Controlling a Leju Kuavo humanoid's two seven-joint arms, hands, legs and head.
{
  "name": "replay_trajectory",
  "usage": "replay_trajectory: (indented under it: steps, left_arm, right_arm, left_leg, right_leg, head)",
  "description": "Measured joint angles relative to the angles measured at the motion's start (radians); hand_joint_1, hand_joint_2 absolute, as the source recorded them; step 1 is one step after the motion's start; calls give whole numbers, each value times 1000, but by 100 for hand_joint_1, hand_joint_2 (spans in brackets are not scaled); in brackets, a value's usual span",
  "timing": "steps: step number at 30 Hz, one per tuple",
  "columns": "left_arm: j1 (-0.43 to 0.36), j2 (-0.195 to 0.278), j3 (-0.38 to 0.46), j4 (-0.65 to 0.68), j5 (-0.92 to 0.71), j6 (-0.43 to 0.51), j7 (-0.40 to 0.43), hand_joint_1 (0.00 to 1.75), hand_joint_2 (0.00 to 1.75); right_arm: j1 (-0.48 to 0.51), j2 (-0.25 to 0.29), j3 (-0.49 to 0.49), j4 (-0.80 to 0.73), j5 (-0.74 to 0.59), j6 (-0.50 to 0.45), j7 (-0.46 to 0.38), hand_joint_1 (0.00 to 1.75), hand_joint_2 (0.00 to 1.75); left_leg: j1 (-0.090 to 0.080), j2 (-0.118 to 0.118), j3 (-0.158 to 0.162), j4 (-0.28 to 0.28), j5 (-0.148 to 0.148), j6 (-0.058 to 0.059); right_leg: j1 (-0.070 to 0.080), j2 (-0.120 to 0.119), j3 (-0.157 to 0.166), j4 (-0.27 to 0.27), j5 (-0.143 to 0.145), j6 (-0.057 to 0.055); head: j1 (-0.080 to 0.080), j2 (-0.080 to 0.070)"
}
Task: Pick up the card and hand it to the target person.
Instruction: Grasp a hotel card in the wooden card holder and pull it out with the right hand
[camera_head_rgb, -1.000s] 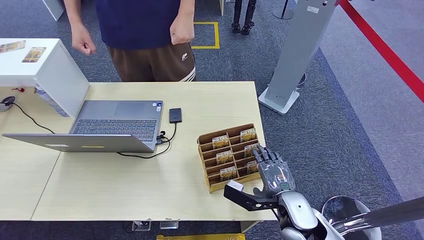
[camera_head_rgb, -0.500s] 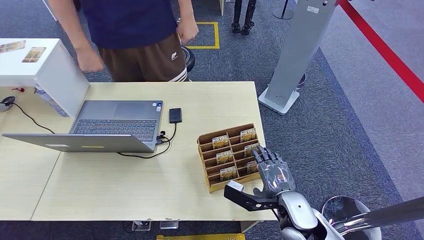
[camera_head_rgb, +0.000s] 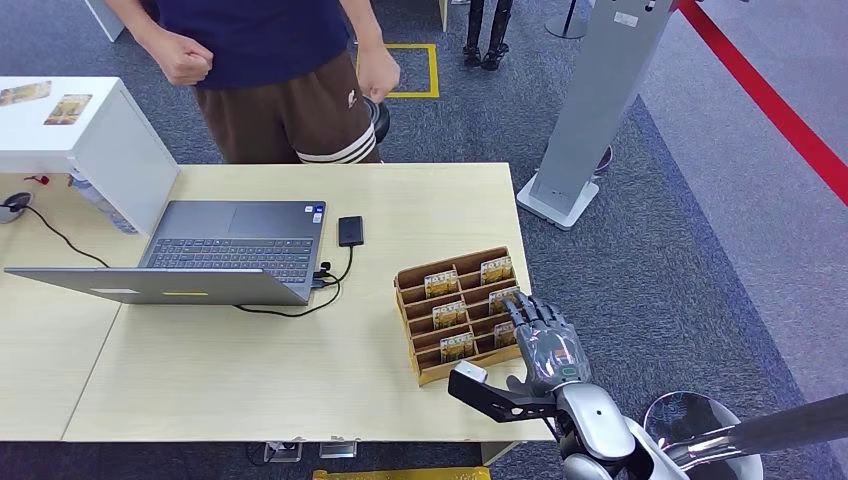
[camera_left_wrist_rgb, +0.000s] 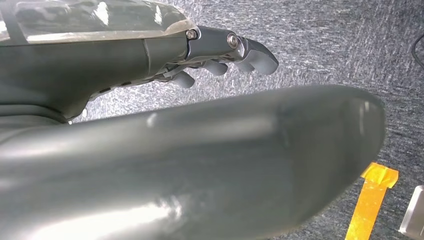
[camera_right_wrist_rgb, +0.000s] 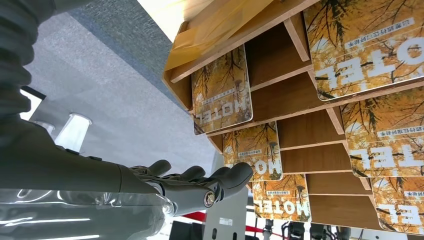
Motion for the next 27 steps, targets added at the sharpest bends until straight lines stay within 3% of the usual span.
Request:
replay_trajectory:
  steps: [5,19,27]
  left_arm:
    - [0,0,0,0,1,2,0,0,0]
    - [0,0,0,0,1,2,0,0,0]
    - [0,0,0,0,1,2,0,0,0]
  right_arm:
    - [0,0,0,1,0,0,0,31,175]
    - [0,0,0,1,0,1,0,29,175]
    - [0,0,0,1,-2,1,2,41,175]
  left_leg:
    - [0,0,0,0,0,0]
    - [0,0,0,0,0,0]
    - [0,0,0,0,0,0]
  right_leg:
    - [0,0,0,0,0,0]
    - [0,0,0,0,0,0]
    - [0,0,0,0,0,0]
  head:
    - [0,0]
    - [0,0]
    - [0,0]
